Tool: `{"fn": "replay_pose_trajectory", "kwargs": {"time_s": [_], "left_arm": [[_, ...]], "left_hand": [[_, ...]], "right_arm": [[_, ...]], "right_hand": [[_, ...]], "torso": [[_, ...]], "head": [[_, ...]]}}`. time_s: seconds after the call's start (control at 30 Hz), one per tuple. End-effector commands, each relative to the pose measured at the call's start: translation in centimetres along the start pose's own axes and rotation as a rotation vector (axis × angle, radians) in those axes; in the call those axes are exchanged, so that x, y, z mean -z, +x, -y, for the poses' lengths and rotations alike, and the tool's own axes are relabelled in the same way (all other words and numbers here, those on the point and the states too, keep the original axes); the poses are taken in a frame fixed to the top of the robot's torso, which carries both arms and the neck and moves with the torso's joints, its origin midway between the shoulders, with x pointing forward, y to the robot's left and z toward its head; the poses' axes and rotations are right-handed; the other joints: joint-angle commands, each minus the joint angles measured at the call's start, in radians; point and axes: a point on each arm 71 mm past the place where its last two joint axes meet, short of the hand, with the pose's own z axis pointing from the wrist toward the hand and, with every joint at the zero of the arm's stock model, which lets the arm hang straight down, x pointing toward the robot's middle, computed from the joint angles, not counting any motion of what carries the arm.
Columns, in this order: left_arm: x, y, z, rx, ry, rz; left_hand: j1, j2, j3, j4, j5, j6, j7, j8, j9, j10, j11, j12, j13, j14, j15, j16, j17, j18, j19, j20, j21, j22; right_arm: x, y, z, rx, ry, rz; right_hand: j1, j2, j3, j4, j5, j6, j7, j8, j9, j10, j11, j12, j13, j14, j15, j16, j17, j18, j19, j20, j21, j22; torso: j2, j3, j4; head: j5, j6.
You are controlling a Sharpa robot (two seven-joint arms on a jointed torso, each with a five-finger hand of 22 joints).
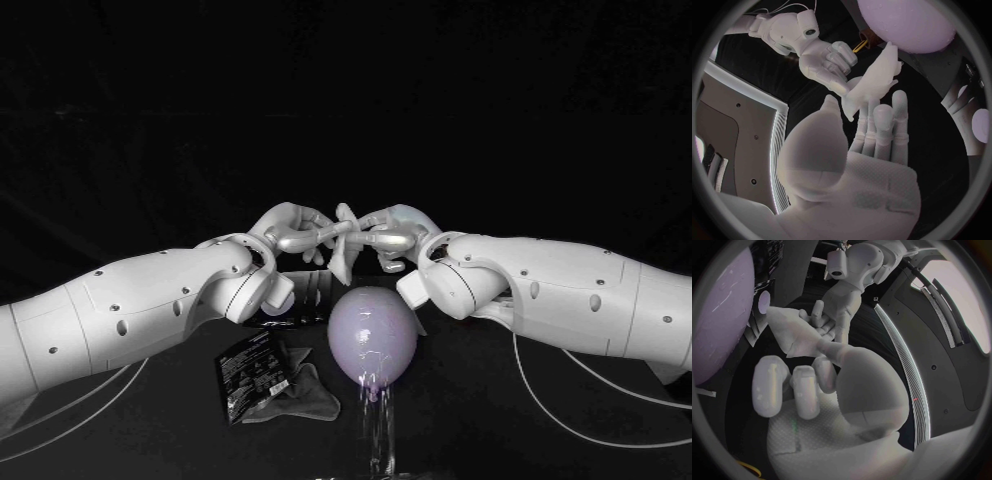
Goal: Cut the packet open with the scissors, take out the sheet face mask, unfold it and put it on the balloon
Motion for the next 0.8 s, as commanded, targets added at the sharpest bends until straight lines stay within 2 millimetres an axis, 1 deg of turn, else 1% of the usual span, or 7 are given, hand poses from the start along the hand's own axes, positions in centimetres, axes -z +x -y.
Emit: {"fn": "replay_pose_trajectory", "kwargs": {"time_s": [0.03, 0.3, 0.33, 0.37, 0.53, 0.63, 0.8], "left_arm": [[-0.04, 0.24, 0.3, -0.006, 0.015, -0.008], [-0.04, 0.41, 0.58, -0.004, 0.045, -0.014], [-0.03, 0.43, 0.61, -0.003, 0.049, -0.016], [-0.03, 0.44, 0.64, -0.002, 0.052, -0.017], [0.01, 0.38, 0.71, 0.012, 0.067, -0.018], [0.05, 0.29, 0.74, 0.021, 0.075, -0.014], [0.09, 0.07, 0.71, 0.038, 0.081, -0.004]], "left_hand": [[0.007, 0.002, -0.003, 0.0, 0.002, -0.006, 0.001, -0.008, -0.004, -0.009, 0.003, -0.008, -0.004, -0.008, -0.001, -0.004, -0.005, 0.012, -0.007, 0.002, -0.002, 0.0], [0.03, 0.038, 0.008, -0.003, 0.001, 0.017, -0.008, -0.007, -0.01, -0.003, -0.003, -0.021, -0.015, -0.012, -0.004, -0.003, -0.008, 0.014, -0.011, 0.005, -0.003, 0.0], [0.063, 0.068, 0.02, -0.007, 0.002, 0.031, -0.016, -0.008, -0.015, 0.004, -0.009, -0.029, -0.022, -0.013, -0.009, -0.003, -0.009, 0.015, -0.013, 0.005, -0.004, 0.001], [0.065, 0.069, 0.021, -0.007, 0.002, 0.031, -0.017, -0.008, -0.015, 0.004, -0.009, -0.03, -0.023, -0.013, -0.009, -0.003, -0.009, 0.015, -0.013, 0.005, -0.004, 0.001], [0.227, 0.16, 0.111, -0.013, 0.002, 0.062, -0.038, -0.032, -0.041, 0.028, -0.027, -0.08, -0.058, -0.018, -0.027, -0.005, -0.015, 0.015, -0.017, 0.0, -0.003, 0.003], [0.287, 0.177, 0.162, -0.014, 0.003, 0.075, -0.044, -0.041, -0.052, 0.046, -0.032, -0.105, -0.076, -0.017, -0.031, -0.004, -0.013, 0.015, -0.019, -0.003, 0.0, 0.006], [0.349, 0.17, 0.259, -0.01, 0.003, 0.091, -0.044, -0.047, -0.062, 0.082, -0.034, -0.145, -0.104, -0.015, -0.034, -0.002, -0.008, 0.015, -0.023, -0.008, 0.01, 0.014]], "right_arm": [[-0.03, 0.31, -0.1, 0.014, -0.01, -0.028], [-0.09, 0.38, -0.07, 0.019, -0.009, -0.03], [-0.1, 0.37, -0.07, 0.019, -0.009, -0.029], [-0.1, 0.37, -0.06, 0.02, -0.009, -0.028], [-0.11, 0.23, -0.01, 0.022, -0.009, -0.024], [-0.1, 0.14, 0.02, 0.024, -0.008, -0.021], [-0.09, -0.05, 0.08, 0.028, -0.007, -0.017]], "right_hand": [[-0.003, 0.01, 0.003, -0.002, 0.005, 0.004, 0.0, 0.023, 0.04, 0.007, 0.002, 0.007, 0.032, 0.068, -0.008, 0.005, 0.167, 0.003, 0.0, -0.003, 0.001, 0.19], [-0.003, 0.01, 0.003, -0.002, 0.005, 0.004, 0.0, 0.023, 0.04, 0.007, 0.002, 0.007, 0.032, 0.068, -0.008, 0.005, 0.167, 0.003, 0.0, -0.003, 0.001, 0.19], [-0.003, 0.01, 0.003, -0.002, 0.005, 0.004, 0.0, 0.023, 0.04, 0.007, 0.002, 0.007, 0.032, 0.068, -0.008, 0.005, 0.167, 0.003, 0.0, -0.003, 0.001, 0.19], [-0.003, 0.01, 0.003, -0.002, 0.005, 0.004, 0.0, 0.023, 0.04, 0.007, 0.002, 0.007, 0.032, 0.068, -0.008, 0.005, 0.167, 0.003, 0.0, -0.003, 0.001, 0.19], [-0.003, 0.01, 0.003, -0.002, 0.005, 0.004, 0.0, 0.023, 0.04, 0.007, 0.002, 0.007, 0.032, 0.068, -0.008, 0.005, 0.167, 0.003, 0.0, -0.003, 0.001, 0.19], [-0.003, 0.01, 0.003, -0.002, 0.005, 0.004, 0.0, 0.023, 0.04, 0.007, 0.002, 0.007, 0.032, 0.068, -0.008, 0.005, 0.167, 0.003, 0.0, -0.003, 0.001, 0.19], [-0.003, 0.01, 0.003, -0.002, 0.005, 0.004, 0.0, 0.023, 0.04, 0.007, 0.002, 0.007, 0.032, 0.068, -0.008, 0.005, 0.167, 0.003, 0.0, -0.003, 0.001, 0.19]], "torso": [[0.0, 0.0001, -0.0003], [0.0, 0.0, 0.0001], [0.0, 0.0001, 0.0001], [0.0, 0.0002, 0.0001], [0.0, -0.0002, -0.0001], [0.0, -0.0001, -0.0001], [0.0, -0.0001, -0.0002]], "head": [[0.001, -0.001], [0.001, -0.002], [0.001, -0.002], [0.001, -0.001], [0.001, -0.001], [0.001, -0.001], [0.001, -0.001]]}}
